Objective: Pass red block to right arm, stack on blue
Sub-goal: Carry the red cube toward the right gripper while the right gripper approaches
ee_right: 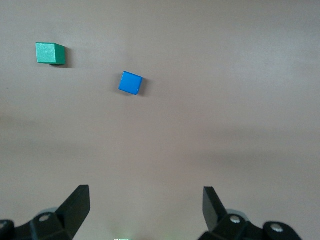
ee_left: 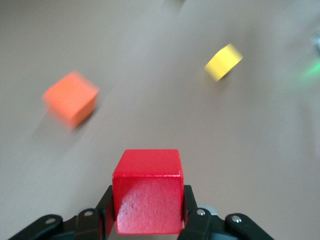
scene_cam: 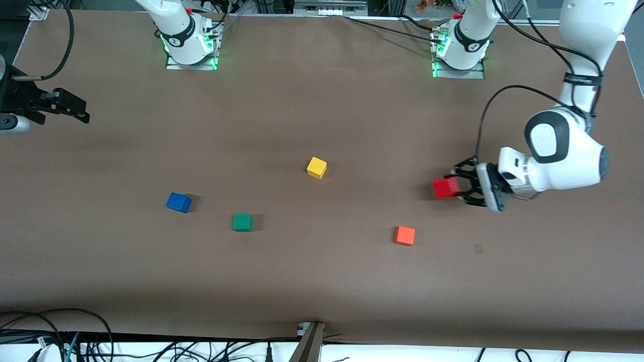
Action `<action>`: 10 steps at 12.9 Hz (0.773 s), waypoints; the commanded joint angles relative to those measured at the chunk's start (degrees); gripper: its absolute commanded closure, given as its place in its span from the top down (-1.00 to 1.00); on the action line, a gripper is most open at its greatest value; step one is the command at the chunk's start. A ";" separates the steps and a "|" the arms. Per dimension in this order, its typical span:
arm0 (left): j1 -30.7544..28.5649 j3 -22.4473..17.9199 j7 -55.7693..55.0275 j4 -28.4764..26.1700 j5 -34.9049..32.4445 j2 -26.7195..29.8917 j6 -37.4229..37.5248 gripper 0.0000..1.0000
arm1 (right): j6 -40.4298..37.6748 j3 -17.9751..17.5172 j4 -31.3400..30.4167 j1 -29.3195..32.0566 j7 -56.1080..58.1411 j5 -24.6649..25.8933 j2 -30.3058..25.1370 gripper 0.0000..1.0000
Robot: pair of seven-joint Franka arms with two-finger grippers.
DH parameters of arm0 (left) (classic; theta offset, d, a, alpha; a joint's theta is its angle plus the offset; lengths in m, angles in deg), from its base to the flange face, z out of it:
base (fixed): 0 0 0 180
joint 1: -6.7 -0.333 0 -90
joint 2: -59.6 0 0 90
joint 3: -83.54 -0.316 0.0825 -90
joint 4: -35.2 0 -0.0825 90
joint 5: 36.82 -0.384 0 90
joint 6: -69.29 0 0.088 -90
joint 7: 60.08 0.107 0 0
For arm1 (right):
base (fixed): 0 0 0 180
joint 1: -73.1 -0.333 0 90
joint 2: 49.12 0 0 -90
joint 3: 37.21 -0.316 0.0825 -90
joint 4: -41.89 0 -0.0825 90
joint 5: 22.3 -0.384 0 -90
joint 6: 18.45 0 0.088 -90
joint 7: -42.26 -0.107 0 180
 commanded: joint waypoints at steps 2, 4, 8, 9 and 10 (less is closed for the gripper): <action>0.72 8.43 12.66 3.71 18.56 -4.76 4.44 -1.00 | -1.48 0.64 0.62 0.13 -0.15 -2.25 -0.13 1.00; 1.16 14.42 18.90 10.82 26.68 -12.92 4.35 -1.00 | -2.70 1.34 0.27 0.39 -0.42 -6.82 0.40 1.00; 5.45 20.33 21.57 15.33 44.86 -16.13 3.83 -1.00 | -3.15 1.61 0.27 2.67 -1.38 -21.29 5.56 1.00; 8.34 20.42 21.57 16.99 48.21 -16.13 3.83 -1.00 | -3.15 1.61 0.27 3.90 -2.60 -26.56 8.19 1.00; 10.63 20.42 21.48 19.19 50.85 -16.30 3.74 -1.00 | -2.97 1.61 0.18 5.39 -4.18 -31.49 10.83 1.00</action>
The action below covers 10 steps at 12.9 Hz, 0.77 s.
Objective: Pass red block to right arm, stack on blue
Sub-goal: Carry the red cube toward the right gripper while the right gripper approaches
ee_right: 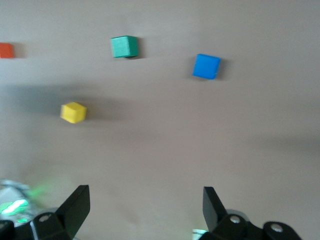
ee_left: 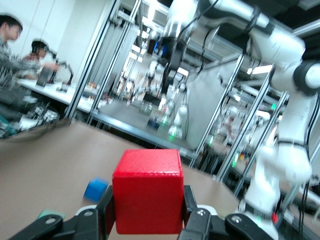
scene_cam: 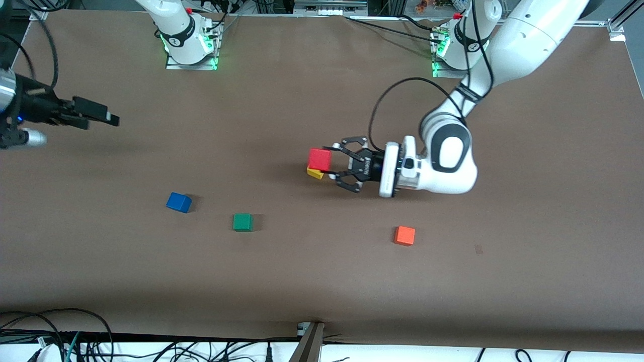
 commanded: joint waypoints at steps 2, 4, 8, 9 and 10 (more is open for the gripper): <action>9.15 -0.13 0.12 7.47 10.69 -1.02 -0.77 -1.00 | -0.28 -0.14 1.03 4.15 -3.49 -15.58 7.94 1.00; 13.55 -0.13 0.55 8.80 16.32 -1.03 -4.10 -1.00 | -0.62 -0.23 1.20 4.06 -3.15 -19.81 9.97 1.00; 16.64 -0.22 0.12 11.52 17.84 -1.29 -8.59 -1.00 | -5.54 -0.31 0.85 4.85 -4.89 -33.69 14.88 1.00; 17.34 -0.22 -0.06 12.22 17.93 -1.72 -10.00 -1.00 | -6.51 -0.23 0.85 4.94 -8.65 -35.29 14.90 1.00; 18.04 -0.22 -0.15 13.10 17.76 -2.51 -10.97 -1.00 | -6.52 -0.31 0.85 4.94 -14.69 -35.74 14.55 1.00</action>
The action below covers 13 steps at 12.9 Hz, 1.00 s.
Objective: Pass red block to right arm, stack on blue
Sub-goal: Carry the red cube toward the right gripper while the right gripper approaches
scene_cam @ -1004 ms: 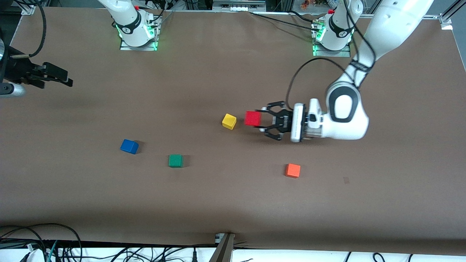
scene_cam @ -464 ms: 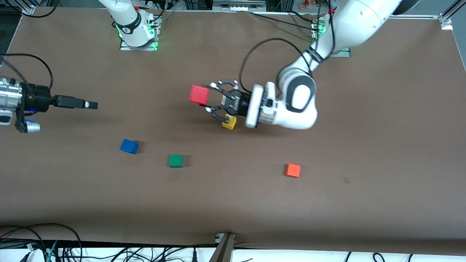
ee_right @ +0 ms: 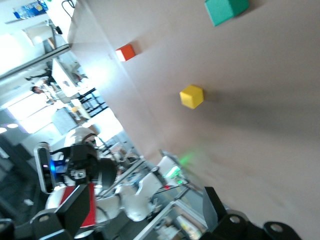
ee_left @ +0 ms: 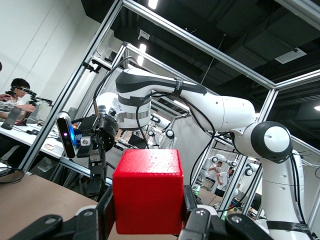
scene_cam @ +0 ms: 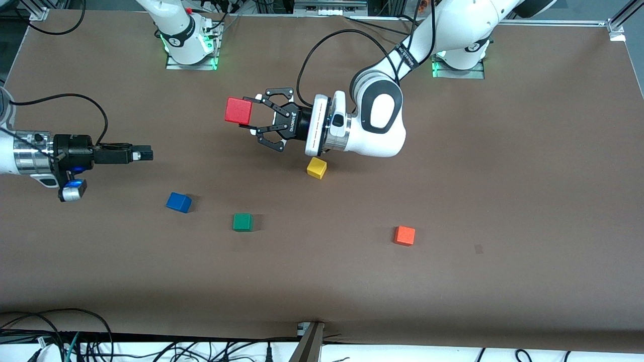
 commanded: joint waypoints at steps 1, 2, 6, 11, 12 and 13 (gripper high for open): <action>3.09 -0.65 0.03 4.15 1.01 -3.03 -2.95 -1.00 | -1.75 -0.52 0.92 0.91 -12.46 -3.89 -0.22 1.00; 3.97 -0.73 0.03 4.77 0.83 -3.48 -4.87 -1.00 | -1.75 -0.79 0.83 0.82 -14.78 -4.95 -0.66 1.00; 9.14 -4.23 -1.37 9.68 0.57 -5.50 -9.98 -1.00 | -2.02 -3.06 -1.09 0.38 -14.98 -5.66 -2.06 1.00; 15.23 -11.81 -4.72 12.24 0.65 -6.21 -10.69 -1.00 | -1.58 -5.44 -3.91 -0.06 -13.84 -5.66 -3.56 1.00; 15.23 -11.90 -4.72 12.42 0.65 -6.29 -10.69 -1.00 | -1.40 -5.71 -4.44 -0.06 -12.27 -5.75 -3.56 1.00; 15.23 -11.90 -4.72 12.59 0.65 -6.64 -10.69 -1.00 | -1.31 -5.89 -4.62 -0.06 -11.12 -5.75 -3.56 1.00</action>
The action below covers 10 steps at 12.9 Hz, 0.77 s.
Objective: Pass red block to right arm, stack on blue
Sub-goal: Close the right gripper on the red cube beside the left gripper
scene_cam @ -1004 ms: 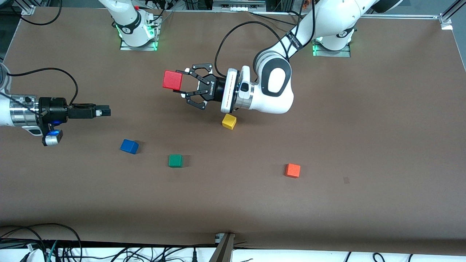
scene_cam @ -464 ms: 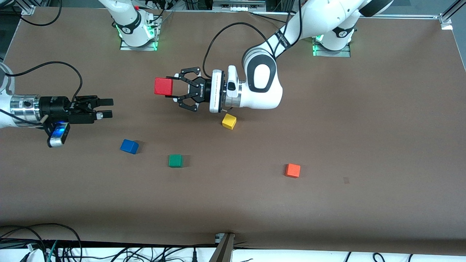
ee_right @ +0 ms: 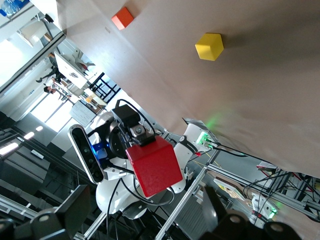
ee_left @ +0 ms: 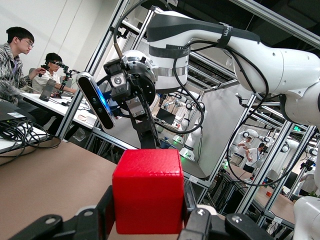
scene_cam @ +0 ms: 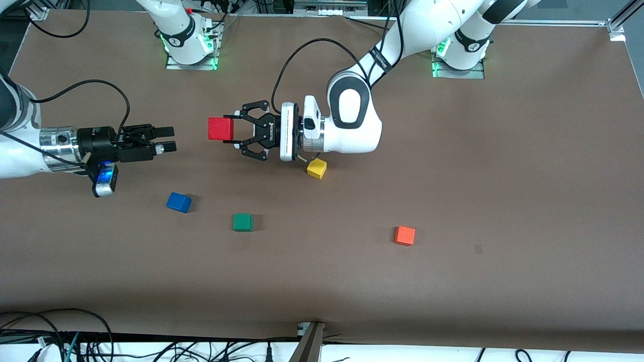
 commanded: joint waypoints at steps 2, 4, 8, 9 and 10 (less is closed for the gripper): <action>1.08 -0.87 -0.59 3.23 0.65 -1.57 -0.71 -1.00 | 1.34 -1.13 -5.14 0.31 7.03 -3.15 -1.90 1.00; 1.08 -0.96 -0.59 3.23 0.56 -1.57 -0.71 -1.00 | 4.23 -1.91 -8.31 0.31 9.69 -4.39 -3.04 1.00; 1.17 -0.96 -0.59 3.32 0.56 -1.57 -0.71 -1.00 | 12.33 -7.81 -11.48 0.31 10.22 -6.67 -4.89 1.00; 1.17 -0.96 -0.59 3.32 0.56 -1.57 -0.71 -1.00 | 12.42 -7.81 -11.57 0.31 11.01 -6.76 -4.72 1.00; 1.17 -1.04 -0.59 3.32 0.56 -1.57 -0.71 -1.00 | 12.07 -7.81 -11.66 0.31 11.36 -6.76 -4.72 1.00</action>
